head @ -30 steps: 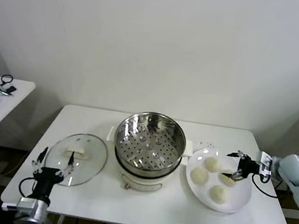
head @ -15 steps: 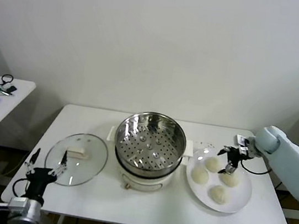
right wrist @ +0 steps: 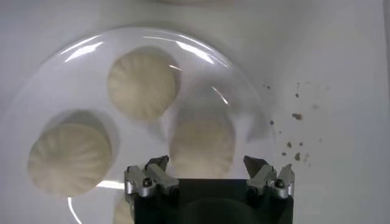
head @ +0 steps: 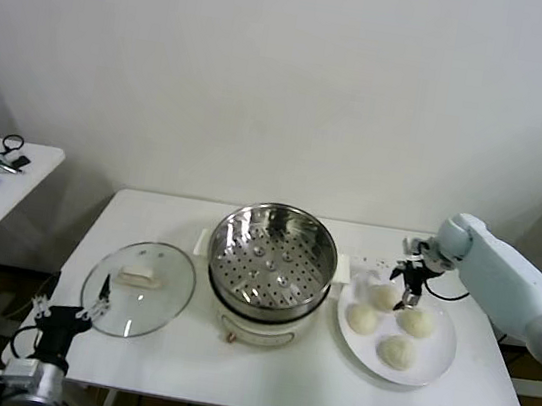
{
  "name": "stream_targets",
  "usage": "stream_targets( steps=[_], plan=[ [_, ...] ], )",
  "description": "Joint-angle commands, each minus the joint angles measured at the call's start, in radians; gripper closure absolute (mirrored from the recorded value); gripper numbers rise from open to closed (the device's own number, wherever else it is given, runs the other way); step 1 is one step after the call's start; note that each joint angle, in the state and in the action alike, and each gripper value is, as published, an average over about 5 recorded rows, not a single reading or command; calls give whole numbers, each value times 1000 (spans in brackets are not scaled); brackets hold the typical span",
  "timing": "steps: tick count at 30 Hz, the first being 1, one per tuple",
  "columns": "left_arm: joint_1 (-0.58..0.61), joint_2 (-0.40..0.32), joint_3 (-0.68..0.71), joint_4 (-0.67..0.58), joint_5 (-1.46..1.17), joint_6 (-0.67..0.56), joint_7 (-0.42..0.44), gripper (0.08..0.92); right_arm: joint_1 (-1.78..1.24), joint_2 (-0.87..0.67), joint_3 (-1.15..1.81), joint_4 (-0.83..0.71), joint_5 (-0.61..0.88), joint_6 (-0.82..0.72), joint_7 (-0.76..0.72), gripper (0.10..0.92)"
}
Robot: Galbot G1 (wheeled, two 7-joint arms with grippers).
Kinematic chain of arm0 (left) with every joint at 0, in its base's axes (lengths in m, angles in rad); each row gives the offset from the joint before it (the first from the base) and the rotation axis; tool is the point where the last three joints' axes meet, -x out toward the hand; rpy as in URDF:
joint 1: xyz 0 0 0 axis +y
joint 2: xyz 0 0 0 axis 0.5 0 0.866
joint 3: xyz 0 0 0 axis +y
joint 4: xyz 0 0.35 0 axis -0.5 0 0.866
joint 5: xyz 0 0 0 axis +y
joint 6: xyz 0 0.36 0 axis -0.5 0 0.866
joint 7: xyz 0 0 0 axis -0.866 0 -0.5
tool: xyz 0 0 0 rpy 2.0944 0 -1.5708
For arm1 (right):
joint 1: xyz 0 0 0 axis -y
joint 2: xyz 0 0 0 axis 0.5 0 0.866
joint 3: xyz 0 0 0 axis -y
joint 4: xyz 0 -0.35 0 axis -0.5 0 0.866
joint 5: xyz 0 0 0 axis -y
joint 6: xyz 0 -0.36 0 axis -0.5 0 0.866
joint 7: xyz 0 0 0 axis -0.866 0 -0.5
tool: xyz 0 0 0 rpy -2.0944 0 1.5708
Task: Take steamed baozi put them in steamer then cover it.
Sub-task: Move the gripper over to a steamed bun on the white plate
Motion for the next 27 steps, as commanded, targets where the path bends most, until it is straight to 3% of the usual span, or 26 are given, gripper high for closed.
stream_targets(
  steps=[1, 10, 20, 27],
  plan=[
    [2, -2, -10, -2, -5, 0, 0, 177, 10, 55, -20, -73, -27, 12, -7, 203],
    [9, -2, -16, -2, -7, -3, 0, 177, 2, 61, -21, -73, -33, 15, -7, 204],
    [12, -3, -20, -4, -4, -2, -2, 177, 5, 59, -13, -68, -46, 20, -8, 321],
    [13, -4, -24, -8, -2, -3, -3, 177, 46, 33, -44, -21, -16, 33, -11, 342]
  ],
)
